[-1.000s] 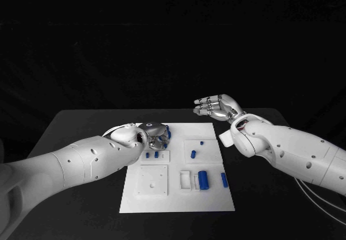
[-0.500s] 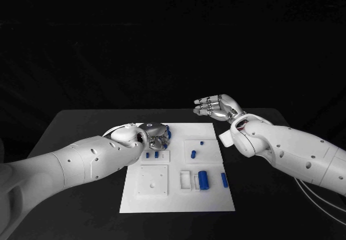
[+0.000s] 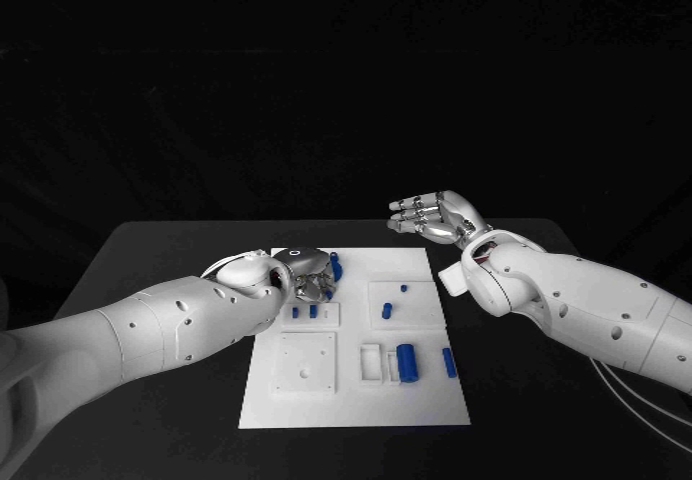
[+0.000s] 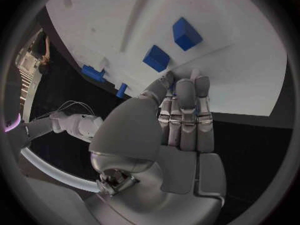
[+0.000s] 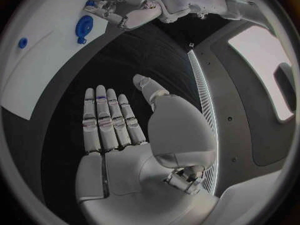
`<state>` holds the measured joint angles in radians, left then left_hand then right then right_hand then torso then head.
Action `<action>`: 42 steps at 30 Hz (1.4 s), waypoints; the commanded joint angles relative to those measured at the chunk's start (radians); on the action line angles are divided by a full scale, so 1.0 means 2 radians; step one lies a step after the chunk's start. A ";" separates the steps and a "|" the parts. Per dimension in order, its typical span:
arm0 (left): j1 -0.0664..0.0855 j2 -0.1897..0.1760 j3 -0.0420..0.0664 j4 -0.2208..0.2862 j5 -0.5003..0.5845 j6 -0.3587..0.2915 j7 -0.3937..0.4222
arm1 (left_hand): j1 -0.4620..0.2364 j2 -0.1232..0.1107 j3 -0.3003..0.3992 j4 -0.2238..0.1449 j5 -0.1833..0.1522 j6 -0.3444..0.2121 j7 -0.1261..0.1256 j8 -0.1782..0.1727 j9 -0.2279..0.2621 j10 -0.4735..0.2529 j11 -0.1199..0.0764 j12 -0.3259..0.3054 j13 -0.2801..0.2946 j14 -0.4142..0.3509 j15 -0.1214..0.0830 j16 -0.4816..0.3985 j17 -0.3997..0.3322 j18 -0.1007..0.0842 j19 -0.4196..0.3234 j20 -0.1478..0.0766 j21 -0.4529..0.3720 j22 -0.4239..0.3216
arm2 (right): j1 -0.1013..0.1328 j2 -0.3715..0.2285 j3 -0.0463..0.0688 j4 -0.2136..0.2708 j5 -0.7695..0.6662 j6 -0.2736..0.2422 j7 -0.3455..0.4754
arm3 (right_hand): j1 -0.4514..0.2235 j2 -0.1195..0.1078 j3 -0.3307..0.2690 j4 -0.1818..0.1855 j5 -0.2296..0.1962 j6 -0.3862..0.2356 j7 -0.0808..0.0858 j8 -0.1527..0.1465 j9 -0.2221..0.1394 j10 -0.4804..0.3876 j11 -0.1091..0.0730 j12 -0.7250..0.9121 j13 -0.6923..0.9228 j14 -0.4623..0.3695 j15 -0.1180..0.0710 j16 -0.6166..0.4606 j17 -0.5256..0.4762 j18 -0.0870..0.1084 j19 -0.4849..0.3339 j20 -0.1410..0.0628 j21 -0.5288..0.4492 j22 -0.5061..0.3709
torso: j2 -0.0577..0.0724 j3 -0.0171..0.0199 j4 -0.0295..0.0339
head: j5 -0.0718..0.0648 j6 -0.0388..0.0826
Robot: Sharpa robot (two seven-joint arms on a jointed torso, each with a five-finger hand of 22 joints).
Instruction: Assemble the parts on the task board
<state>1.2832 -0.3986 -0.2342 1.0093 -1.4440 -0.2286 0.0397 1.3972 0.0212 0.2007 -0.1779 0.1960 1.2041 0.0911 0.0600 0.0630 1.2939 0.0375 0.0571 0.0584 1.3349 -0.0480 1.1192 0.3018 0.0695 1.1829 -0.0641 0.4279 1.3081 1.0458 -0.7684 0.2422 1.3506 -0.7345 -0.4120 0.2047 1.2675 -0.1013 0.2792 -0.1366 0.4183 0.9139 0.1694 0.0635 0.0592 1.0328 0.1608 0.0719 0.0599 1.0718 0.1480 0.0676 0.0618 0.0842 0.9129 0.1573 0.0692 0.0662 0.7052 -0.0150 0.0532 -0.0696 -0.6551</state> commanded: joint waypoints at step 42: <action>0.004 -0.061 0.036 0.045 0.044 0.028 -0.020 | 0.004 0.005 -0.012 0.000 -0.004 0.003 0.000 0.001 0.000 0.000 0.001 0.000 0.000 0.001 0.001 -0.002 -0.001 0.006 0.000 0.000 0.000 0.010 | 0.000 -0.003 0.000 -0.007 -0.007 0.011 0.005 | -0.005 0.000 0.002 -0.001 0.003 0.003 0.000 -0.003 0.000 -0.003 -0.001 -0.002 -0.001 -0.003 0.001 -0.003 -0.001 0.000 -0.002 0.000 0.000 0.000 | -0.003 -0.0015 0.0041 | 0.005 -0.002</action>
<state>1.2927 -0.5245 -0.1633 1.1003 -1.3354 -0.1792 -0.0087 1.4014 0.0250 0.1813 -0.1779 0.1921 1.2034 0.0908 0.0572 0.0630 1.2937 0.0375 0.0571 0.0583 1.3348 -0.0480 1.1191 0.3007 0.0694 1.1829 -0.0642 0.4277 1.3076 1.0457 -0.7760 0.2423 1.3353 -0.7383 -0.4055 0.2045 1.2661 -0.0999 0.2791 -0.1365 0.4183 0.9139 0.1694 0.0635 0.0592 1.0328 0.1608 0.0719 0.0599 1.0718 0.1479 0.0676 0.0618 0.0842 0.9130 0.1573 0.0692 0.0664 0.6996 -0.0179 0.0616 -0.0575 -0.6577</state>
